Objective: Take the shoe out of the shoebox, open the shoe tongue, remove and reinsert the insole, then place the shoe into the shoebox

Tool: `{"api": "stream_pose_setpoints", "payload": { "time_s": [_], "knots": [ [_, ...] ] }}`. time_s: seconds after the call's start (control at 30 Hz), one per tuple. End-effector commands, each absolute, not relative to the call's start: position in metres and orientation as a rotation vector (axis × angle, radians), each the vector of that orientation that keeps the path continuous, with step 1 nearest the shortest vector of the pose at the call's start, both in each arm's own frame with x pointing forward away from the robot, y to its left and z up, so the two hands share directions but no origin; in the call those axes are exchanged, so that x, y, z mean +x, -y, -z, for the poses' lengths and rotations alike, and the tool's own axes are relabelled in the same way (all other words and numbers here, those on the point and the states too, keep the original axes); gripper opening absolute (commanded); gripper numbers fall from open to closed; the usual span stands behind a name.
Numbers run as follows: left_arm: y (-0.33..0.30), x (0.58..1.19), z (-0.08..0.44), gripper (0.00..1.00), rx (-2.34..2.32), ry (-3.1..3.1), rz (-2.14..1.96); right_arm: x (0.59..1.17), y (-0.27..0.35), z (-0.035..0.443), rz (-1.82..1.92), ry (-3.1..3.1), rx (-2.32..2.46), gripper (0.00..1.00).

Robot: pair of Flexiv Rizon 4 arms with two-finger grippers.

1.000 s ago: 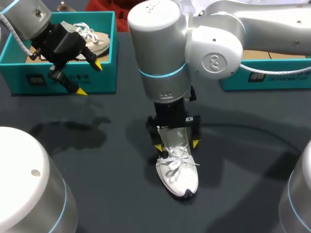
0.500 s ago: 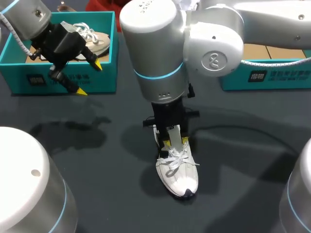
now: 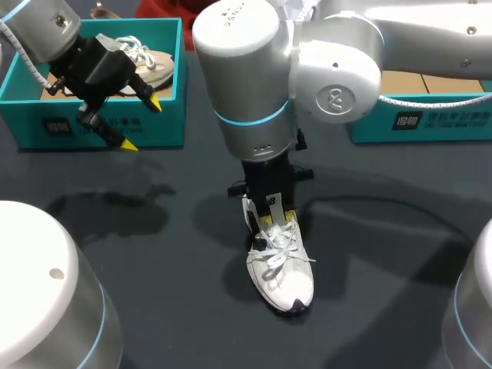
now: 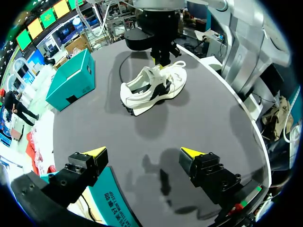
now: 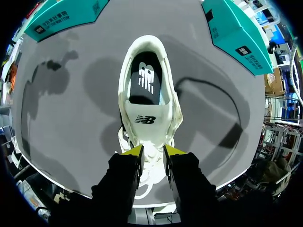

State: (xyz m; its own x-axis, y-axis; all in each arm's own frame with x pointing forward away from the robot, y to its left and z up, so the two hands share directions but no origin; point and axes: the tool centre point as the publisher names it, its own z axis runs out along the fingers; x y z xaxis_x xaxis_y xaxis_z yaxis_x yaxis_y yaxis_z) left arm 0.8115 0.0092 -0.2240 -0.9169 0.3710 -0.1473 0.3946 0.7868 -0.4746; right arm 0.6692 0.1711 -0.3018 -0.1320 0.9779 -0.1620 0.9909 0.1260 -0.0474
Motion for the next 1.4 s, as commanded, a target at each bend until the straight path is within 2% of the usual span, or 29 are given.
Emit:
{"api": "stream_pose_setpoints", "payload": {
  "time_s": [0.03, 0.4, 0.63, 0.77, 1.1, 1.4],
  "knots": [
    [-0.009, 0.813, 0.225, 1.0, 0.629, -2.927, 0.792, 0.682, -0.168, 0.309, 0.209, -2.316, 1.997, 0.22],
    [-0.009, 0.813, 0.225, 1.0, 0.629, -2.927, 0.792, 0.705, -0.163, 0.329, 0.168, -2.395, 1.975, 0.0],
    [-0.009, 0.813, 0.225, 1.0, 0.629, -2.927, 0.792, 0.694, -0.167, 0.307, 0.19, -2.343, 1.932, 0.06],
    [-0.009, 0.813, 0.225, 1.0, 0.629, -2.927, 0.792, 0.696, -0.167, 0.312, 0.171, -2.359, 1.92, 0.11],
    [-0.009, 0.813, 0.225, 1.0, 0.629, -2.927, 0.792, 0.719, -0.164, 0.34, 0.11, -2.463, 1.907, 0.08],
    [-0.009, 0.813, 0.225, 1.0, 0.629, -2.927, 0.792, 0.718, -0.167, 0.299, 0.139, -2.446, 1.76, 0.11]
  ]
}}
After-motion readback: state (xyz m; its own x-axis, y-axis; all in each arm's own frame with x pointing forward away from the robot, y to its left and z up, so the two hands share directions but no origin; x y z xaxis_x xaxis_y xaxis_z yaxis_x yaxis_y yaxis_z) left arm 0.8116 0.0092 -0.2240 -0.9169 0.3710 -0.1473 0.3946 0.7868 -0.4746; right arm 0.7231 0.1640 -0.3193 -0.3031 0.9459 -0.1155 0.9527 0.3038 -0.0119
